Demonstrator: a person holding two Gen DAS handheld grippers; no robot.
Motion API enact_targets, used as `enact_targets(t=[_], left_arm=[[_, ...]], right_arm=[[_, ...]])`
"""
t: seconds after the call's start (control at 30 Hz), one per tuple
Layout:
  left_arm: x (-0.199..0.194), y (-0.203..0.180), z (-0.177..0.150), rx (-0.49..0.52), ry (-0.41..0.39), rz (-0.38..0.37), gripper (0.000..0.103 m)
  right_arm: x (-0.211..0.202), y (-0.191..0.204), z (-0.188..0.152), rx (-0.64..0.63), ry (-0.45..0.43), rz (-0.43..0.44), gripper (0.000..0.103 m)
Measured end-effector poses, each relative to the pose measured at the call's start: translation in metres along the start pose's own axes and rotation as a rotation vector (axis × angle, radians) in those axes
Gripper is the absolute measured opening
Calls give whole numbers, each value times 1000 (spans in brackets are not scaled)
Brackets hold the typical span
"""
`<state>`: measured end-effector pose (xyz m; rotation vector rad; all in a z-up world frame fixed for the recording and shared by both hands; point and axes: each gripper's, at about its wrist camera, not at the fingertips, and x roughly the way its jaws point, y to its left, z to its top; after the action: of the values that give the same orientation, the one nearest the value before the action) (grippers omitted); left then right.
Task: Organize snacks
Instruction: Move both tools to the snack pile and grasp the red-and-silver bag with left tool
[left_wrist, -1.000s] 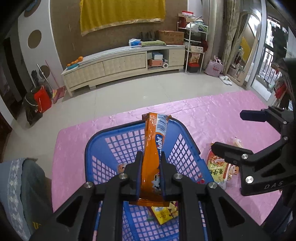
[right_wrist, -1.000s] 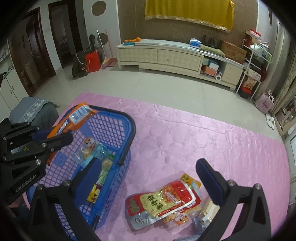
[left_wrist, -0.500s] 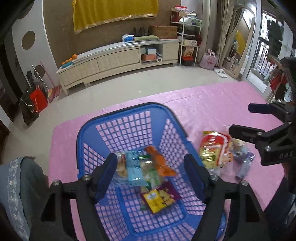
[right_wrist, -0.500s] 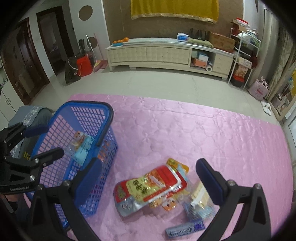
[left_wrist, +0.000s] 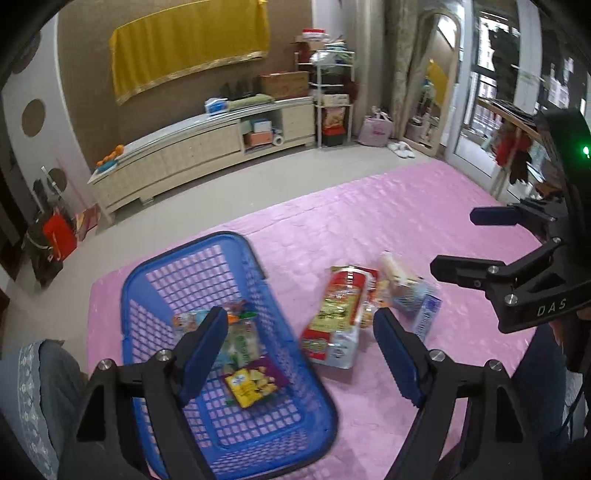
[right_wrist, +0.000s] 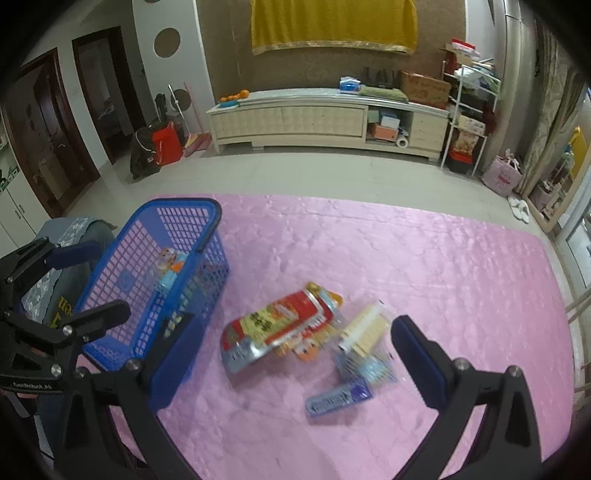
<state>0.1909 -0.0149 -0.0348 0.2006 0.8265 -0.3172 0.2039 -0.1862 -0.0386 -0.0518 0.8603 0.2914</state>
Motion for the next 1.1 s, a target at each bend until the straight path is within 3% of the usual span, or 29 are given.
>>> enact_targets(t=[0.53,0.8,1.1], left_arm=[[47,-76,-2,170,87,51,79],[81,-103,-23,208,142,103,79],[130,-103,-40,202,244,241,79]], right_arm=[[-2,-61,-38,62,22,-43,103],[28,-68,-67,27,87,-68,103],[61,-77,-78,18,137,-52,103]])
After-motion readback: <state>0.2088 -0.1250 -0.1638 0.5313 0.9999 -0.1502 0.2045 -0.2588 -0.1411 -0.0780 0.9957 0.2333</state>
